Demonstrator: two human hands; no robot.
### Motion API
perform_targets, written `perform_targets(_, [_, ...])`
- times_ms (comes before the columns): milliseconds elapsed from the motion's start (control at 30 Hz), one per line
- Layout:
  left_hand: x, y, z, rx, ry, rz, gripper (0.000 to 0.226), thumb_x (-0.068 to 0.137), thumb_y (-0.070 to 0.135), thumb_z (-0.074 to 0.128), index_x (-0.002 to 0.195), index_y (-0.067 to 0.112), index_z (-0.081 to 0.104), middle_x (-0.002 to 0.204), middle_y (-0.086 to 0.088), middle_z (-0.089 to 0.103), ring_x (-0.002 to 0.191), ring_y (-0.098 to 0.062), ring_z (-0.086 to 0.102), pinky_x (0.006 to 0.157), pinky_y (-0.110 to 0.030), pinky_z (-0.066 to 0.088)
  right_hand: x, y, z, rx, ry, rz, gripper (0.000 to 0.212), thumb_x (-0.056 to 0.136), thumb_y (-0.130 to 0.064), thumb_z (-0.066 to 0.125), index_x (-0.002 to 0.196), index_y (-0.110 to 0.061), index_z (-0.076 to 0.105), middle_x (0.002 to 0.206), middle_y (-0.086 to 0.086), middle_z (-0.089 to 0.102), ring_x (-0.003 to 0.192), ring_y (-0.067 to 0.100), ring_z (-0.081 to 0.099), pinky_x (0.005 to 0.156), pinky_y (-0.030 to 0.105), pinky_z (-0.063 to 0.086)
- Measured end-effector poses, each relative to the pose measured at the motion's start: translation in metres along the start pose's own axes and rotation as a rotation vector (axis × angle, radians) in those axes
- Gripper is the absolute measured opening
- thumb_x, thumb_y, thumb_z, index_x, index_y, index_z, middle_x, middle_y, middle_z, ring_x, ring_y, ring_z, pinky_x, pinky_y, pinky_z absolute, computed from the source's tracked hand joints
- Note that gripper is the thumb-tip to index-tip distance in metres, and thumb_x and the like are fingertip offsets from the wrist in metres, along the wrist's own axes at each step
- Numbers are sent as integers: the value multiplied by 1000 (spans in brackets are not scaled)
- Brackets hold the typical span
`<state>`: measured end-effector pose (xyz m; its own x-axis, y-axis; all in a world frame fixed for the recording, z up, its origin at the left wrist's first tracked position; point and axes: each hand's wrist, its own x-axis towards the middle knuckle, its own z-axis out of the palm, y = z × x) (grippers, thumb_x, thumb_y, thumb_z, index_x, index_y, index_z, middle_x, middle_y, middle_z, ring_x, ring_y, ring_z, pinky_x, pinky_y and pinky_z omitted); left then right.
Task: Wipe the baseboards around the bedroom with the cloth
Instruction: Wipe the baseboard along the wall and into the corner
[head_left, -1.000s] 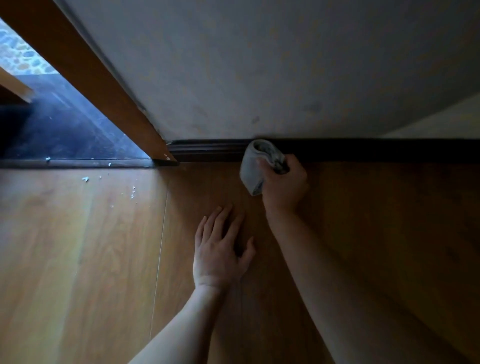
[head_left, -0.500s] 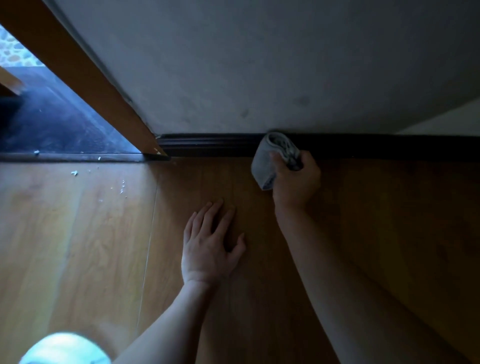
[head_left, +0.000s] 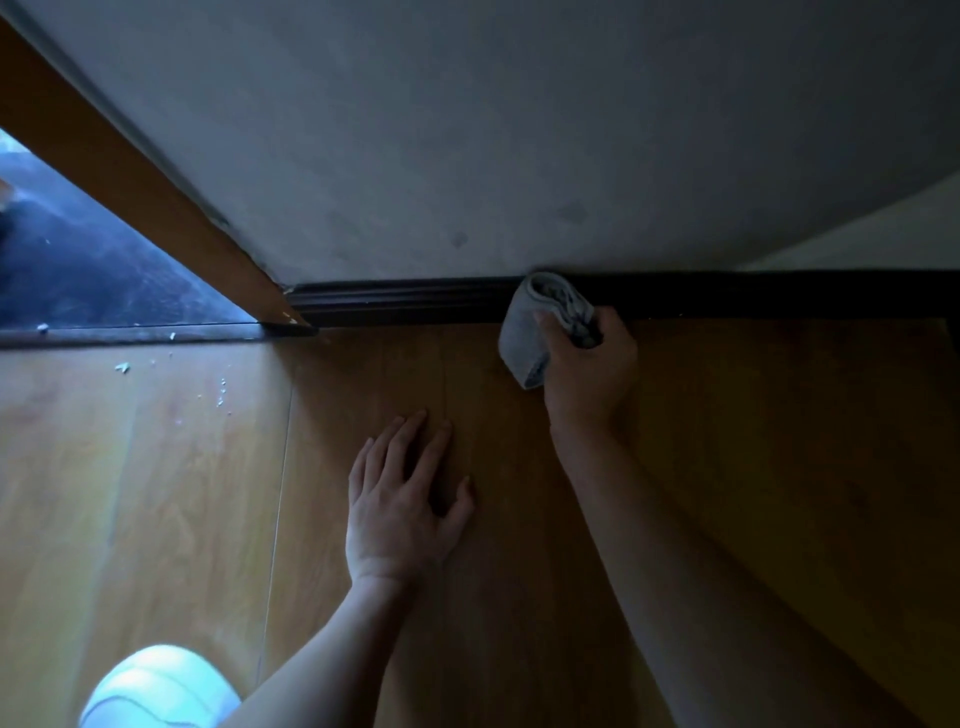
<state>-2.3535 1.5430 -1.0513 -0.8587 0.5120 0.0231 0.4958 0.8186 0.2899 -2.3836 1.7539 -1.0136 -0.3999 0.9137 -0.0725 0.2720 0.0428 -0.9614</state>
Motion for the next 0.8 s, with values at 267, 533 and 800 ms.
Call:
perform_targets(267, [0, 1, 0, 16, 2, 6, 64, 90, 58, 51, 146, 27, 52, 153, -5, 45, 141, -28, 38, 119, -49, 26, -11, -11, 18, -20, -122, -54, 26, 76, -28, 86, 80, -11, 67, 79, -2, 69, 74, 11, 65, 65, 27, 55])
perform_targets(533, [6, 1, 0, 63, -64, 85, 63, 92, 53, 46, 150, 29, 47, 160, -5, 38, 151, -26, 28, 120, -51, 21, 2, 1, -6, -66, 48, -94, 26, 79, -30, 85, 79, -17, 63, 75, -6, 64, 66, -2, 57, 59, 14, 42])
perform_targets(800, [48, -2, 0, 87, -239, 355, 63, 96, 48, 41, 156, 32, 31, 166, 0, 25, 155, -21, 15, 123, -49, 11, -4, -7, 7, -94, -27, -76, 23, 80, -29, 84, 85, -12, 69, 76, -9, 65, 71, 0, 58, 59, 5, 41])
